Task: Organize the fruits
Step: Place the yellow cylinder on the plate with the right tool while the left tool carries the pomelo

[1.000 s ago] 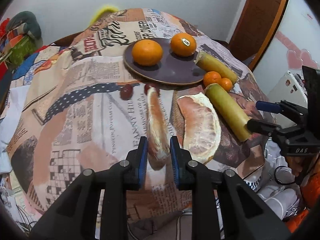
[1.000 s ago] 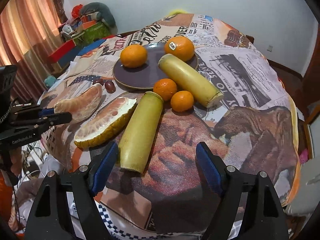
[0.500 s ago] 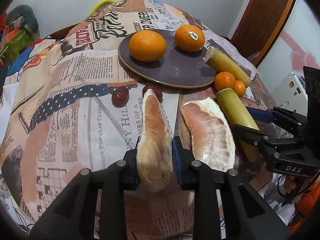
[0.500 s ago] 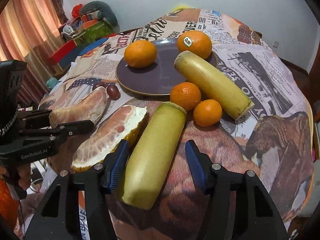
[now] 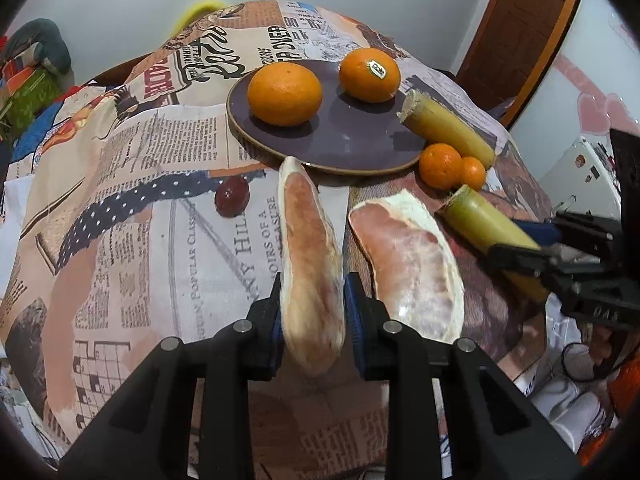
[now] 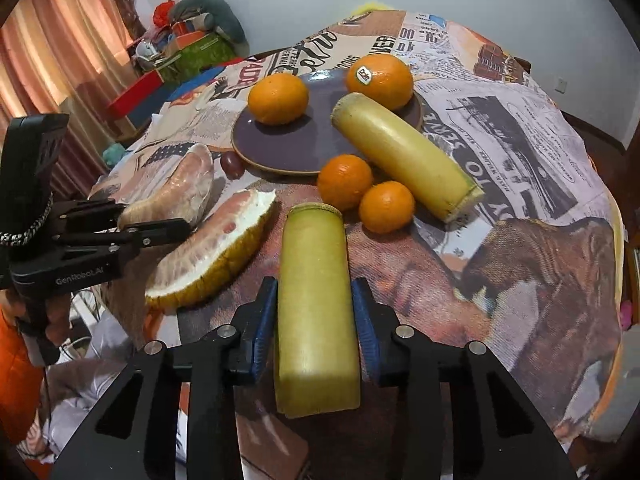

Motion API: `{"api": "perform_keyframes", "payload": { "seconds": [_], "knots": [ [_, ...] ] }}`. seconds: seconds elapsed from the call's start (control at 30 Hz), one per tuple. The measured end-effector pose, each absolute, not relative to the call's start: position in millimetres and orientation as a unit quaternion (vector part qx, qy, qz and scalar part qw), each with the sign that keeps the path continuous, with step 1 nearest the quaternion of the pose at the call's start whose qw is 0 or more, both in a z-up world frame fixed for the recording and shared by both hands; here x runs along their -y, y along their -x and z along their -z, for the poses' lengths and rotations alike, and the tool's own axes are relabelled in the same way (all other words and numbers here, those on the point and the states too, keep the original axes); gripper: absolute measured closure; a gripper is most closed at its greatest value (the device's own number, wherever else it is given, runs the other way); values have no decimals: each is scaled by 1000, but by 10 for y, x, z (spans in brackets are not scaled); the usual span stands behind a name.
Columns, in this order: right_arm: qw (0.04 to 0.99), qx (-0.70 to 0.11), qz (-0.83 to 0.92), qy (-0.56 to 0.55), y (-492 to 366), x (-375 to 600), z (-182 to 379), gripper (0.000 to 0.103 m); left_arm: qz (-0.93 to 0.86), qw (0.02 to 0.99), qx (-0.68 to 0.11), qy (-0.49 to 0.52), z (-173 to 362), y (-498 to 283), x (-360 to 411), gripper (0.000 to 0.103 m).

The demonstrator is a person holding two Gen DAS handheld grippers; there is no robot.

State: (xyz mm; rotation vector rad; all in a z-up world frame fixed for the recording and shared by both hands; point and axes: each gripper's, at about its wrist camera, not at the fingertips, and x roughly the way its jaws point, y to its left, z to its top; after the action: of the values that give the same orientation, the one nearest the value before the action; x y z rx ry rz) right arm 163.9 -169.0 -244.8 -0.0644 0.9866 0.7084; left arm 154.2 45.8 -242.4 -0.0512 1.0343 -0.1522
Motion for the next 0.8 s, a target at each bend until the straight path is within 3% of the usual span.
{"api": "perform_keyframes", "payload": {
  "seconds": [0.5,0.8],
  "knots": [
    [817,-460,-348,23,-1820,1561,2485,69,65,865,-497,33,2461,-1829,-457,74],
    [840,-415,-350,3,-1763,1715,2163,70,59,883,-463,34,2214,-1717,-455,76]
  ]
}}
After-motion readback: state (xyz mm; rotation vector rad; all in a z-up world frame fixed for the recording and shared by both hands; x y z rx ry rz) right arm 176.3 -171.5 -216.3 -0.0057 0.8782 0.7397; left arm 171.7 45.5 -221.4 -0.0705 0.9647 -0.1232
